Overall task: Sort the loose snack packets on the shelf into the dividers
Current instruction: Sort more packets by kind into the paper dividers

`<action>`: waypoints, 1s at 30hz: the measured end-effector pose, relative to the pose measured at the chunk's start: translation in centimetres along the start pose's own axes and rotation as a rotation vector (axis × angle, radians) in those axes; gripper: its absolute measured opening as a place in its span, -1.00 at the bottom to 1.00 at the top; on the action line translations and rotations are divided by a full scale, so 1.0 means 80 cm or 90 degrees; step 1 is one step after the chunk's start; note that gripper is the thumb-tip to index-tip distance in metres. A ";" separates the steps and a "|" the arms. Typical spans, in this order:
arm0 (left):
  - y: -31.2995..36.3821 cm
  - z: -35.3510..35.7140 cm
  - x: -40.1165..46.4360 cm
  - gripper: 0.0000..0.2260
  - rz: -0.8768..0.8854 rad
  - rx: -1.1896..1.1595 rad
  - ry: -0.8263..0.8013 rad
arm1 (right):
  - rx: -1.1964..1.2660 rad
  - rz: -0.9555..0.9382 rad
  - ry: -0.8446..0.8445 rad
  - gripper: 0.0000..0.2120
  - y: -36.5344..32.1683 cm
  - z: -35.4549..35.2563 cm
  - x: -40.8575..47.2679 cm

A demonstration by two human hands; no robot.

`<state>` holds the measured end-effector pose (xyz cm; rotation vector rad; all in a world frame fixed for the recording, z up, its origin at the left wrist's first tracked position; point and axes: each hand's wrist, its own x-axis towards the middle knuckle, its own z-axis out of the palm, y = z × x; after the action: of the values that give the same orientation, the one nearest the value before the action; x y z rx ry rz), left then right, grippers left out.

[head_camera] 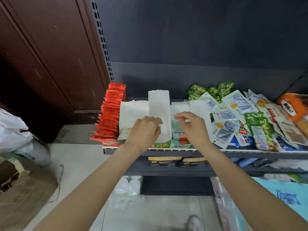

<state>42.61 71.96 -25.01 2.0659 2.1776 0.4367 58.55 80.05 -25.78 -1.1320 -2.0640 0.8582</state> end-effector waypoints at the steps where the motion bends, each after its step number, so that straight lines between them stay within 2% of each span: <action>1: 0.018 0.005 0.009 -0.72 0.014 -0.036 0.007 | -0.011 0.003 0.030 -0.74 0.015 -0.017 0.000; 4: 0.084 0.025 0.039 -0.74 0.067 -0.146 0.001 | -0.089 0.030 0.100 -0.72 0.072 -0.068 0.001; 6: 0.132 0.045 0.065 -0.73 0.092 -0.193 -0.032 | -0.146 0.068 0.099 -0.71 0.116 -0.100 0.003; 9: 0.200 0.087 0.107 -0.68 0.072 -0.261 -0.107 | -0.237 0.151 0.012 -0.63 0.187 -0.139 0.011; 12: 0.255 0.136 0.153 -0.67 0.023 -0.261 -0.206 | -0.305 0.176 -0.148 -0.41 0.245 -0.166 0.016; 14: 0.278 0.170 0.183 -0.65 -0.022 -0.224 -0.265 | -0.324 0.149 -0.246 -0.28 0.273 -0.180 0.022; 17: 0.289 0.212 0.215 -0.35 -0.160 -0.106 -0.384 | -0.310 0.144 -0.336 -0.14 0.301 -0.194 0.032; 19: 0.286 0.229 0.227 -0.15 -0.279 -0.080 -0.420 | -0.326 0.144 -0.370 -0.14 0.312 -0.197 0.038; 21: 0.286 0.239 0.229 -0.07 -0.372 -0.076 -0.417 | -0.355 0.125 -0.362 -0.16 0.316 -0.198 0.041; 23: 0.291 0.244 0.226 -0.10 -0.379 0.021 -0.379 | -0.374 0.100 -0.349 -0.18 0.316 -0.198 0.042; 26: 0.298 0.241 0.223 -0.36 -0.312 0.175 -0.305 | -0.398 0.073 -0.350 -0.17 0.319 -0.197 0.042; 28: 0.299 0.226 0.228 -0.50 -0.268 0.200 -0.254 | -0.408 0.061 -0.344 -0.16 0.320 -0.196 0.044; 30: 0.292 0.206 0.234 -0.61 -0.250 0.125 -0.235 | -0.387 0.064 -0.343 -0.15 0.318 -0.201 0.046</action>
<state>68.23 93.48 -31.96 1.5697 2.3740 -0.1894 81.18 97.86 -35.29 -1.4354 -2.8605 0.6375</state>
